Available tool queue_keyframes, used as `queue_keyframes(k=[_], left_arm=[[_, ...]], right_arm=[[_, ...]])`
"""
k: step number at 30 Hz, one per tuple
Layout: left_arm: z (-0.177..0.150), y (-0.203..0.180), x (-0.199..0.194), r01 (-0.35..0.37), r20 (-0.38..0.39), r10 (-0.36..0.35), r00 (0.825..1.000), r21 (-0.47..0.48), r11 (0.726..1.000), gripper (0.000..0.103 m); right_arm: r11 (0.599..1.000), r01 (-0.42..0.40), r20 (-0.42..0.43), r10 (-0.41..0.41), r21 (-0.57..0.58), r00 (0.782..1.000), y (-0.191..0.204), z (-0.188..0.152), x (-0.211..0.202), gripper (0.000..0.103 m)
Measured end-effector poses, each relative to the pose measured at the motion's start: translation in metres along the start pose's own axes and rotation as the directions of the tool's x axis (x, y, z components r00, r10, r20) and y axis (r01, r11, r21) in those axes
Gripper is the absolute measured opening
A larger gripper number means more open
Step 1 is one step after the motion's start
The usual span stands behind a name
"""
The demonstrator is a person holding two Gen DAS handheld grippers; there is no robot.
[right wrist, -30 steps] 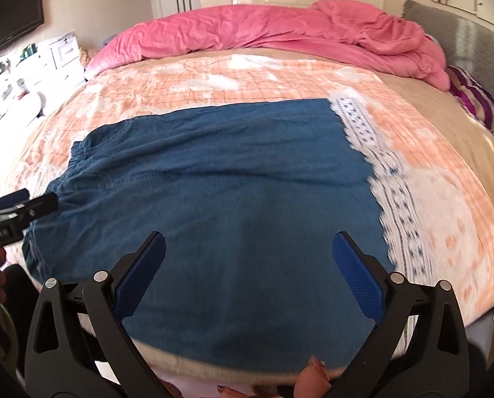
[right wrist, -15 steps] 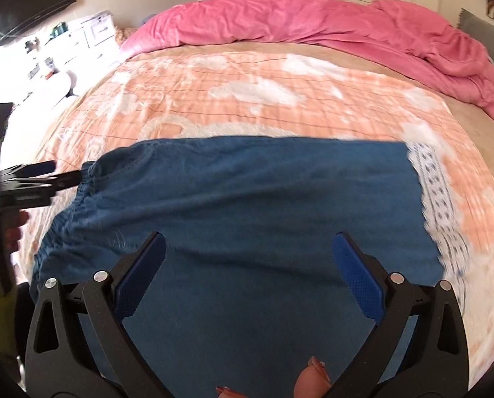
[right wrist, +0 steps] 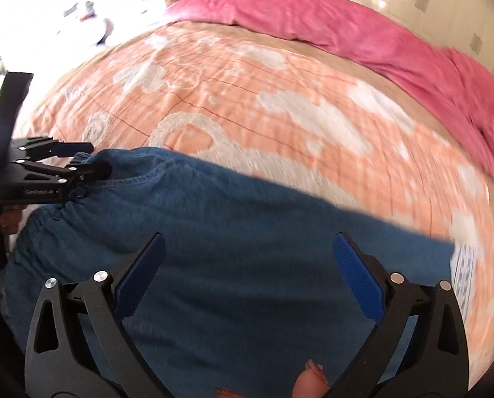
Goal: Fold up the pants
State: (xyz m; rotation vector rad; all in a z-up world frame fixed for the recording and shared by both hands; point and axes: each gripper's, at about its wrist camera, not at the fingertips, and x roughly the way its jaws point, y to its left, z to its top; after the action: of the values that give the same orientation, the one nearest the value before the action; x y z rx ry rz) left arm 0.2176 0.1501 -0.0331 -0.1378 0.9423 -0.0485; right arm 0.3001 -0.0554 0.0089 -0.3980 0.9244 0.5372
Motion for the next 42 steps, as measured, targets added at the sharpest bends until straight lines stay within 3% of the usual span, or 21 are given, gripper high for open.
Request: queue_keyframes(k=[4, 11, 16, 18, 20, 22, 24, 35, 39, 42], left_arm=[[-0.004, -0.014, -0.008, -0.019, 0.047, 0.016, 0.999, 0.06, 0.998, 0.036], [-0.005, -0.004, -0.034, -0.014, 0.159, 0.008, 0.987, 0.037, 0.999, 0.035], [-0.006, -0.007, -0.038, -0.034, 0.183, 0.023, 0.983, 0.056, 0.998, 0.035], [-0.007, -0.008, -0.039, -0.043, 0.19, 0.03, 0.981, 0.064, 0.997, 0.035], [-0.007, -0.007, -0.037, -0.054, 0.184, 0.041, 0.982, 0.062, 0.997, 0.035], [-0.008, -0.006, -0.033, -0.072, 0.177, 0.06, 0.982, 0.062, 0.995, 0.035], [-0.009, -0.004, -0.034, -0.075, 0.178, 0.063, 0.982, 0.057, 0.996, 0.035], [-0.028, -0.02, -0.088, -0.056, 0.317, 0.02, 0.948, 0.105, 0.993, 0.035], [-0.053, -0.034, -0.119, -0.079, 0.37, 0.02, 0.929, 0.144, 0.986, 0.037], [-0.08, -0.045, -0.136, -0.099, 0.372, 0.032, 0.928, 0.163, 0.982, 0.038]], right_arm=[[0.996, -0.001, -0.034, -0.002, -0.094, 0.999, 0.007, 0.019, 0.02, 0.095], [0.975, -0.035, -0.101, 0.013, -0.219, 0.995, 0.02, 0.047, 0.048, 0.095], [0.946, -0.048, -0.13, 0.006, -0.319, 0.992, 0.039, 0.052, 0.067, 0.094], [0.949, -0.081, -0.148, 0.037, -0.304, 0.988, 0.041, 0.052, 0.073, 0.08], [0.955, -0.154, -0.15, 0.118, -0.254, 0.982, 0.04, 0.051, 0.073, 0.042], [0.952, -0.185, -0.128, 0.157, -0.245, 0.979, 0.044, 0.049, 0.066, 0.018], [0.953, -0.174, -0.083, 0.158, -0.247, 0.984, 0.046, 0.046, 0.052, 0.006], [0.983, -0.159, 0.127, 0.17, -0.089, 0.977, 0.049, 0.009, -0.034, 0.004], [0.984, -0.158, 0.183, 0.171, -0.082, 0.968, 0.064, -0.02, -0.068, 0.004], [0.984, -0.152, 0.19, 0.167, -0.089, 0.968, 0.08, -0.049, -0.088, 0.004]])
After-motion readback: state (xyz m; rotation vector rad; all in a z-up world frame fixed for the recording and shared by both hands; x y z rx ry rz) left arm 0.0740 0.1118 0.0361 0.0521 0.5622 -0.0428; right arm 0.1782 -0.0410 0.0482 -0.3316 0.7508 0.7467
